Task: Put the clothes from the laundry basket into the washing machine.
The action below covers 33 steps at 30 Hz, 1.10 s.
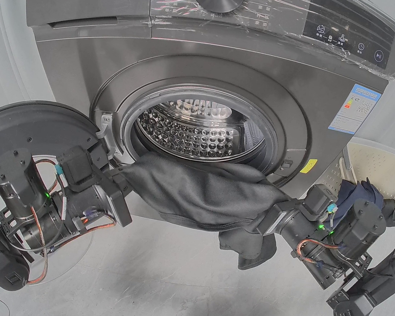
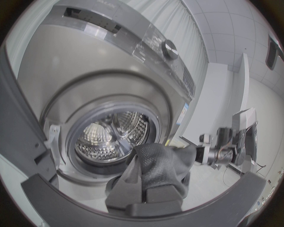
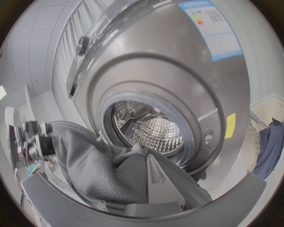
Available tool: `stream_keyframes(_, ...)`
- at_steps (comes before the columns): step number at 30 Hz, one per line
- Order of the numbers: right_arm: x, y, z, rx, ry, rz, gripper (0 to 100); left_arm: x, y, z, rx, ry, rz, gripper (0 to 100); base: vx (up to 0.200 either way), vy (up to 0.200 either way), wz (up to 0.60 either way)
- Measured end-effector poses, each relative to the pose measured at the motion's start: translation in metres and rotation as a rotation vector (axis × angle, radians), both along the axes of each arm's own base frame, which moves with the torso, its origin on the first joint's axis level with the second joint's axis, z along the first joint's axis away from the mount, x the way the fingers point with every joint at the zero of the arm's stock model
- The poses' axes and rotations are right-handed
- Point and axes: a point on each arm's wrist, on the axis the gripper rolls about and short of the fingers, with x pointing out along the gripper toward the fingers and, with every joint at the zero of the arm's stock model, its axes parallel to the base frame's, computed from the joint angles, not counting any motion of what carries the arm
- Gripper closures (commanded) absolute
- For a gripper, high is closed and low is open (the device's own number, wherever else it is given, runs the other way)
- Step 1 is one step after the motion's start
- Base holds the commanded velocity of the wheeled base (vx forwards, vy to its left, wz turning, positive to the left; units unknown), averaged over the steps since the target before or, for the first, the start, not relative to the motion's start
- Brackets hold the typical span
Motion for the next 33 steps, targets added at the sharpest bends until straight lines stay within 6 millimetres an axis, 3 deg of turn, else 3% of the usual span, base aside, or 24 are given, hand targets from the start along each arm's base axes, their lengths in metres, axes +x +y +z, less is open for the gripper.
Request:
stream_keyframes(12, -0.016, -0.006, 0.027, 0.059, -0.068, 0.017, 100, 0.005, -0.003, -0.046, 0.123, 0.14, 0.003, 100, 0.0, 0.0, 0.0)
stream_keyframes(13, -0.016, -0.006, 0.027, 0.06, -0.068, 0.018, 100, 0.005, -0.003, -0.048, 0.128, 0.146, 0.002, 0, 0.0, 0.0, 0.0)
stream_keyframes(19, -0.017, -0.006, 0.027, 0.06, -0.066, 0.019, 100, 0.0, -0.002, -0.06, 0.16, 0.196, -0.02, 0, 0.0, 0.0, 0.0)
stream_keyframes(33, -0.016, -0.004, 0.025, 0.061, -0.06, 0.022, 100, -0.032, -0.004, -0.095, 0.327, 0.303, -0.142, 0, 0.0, 0.0, 0.0)
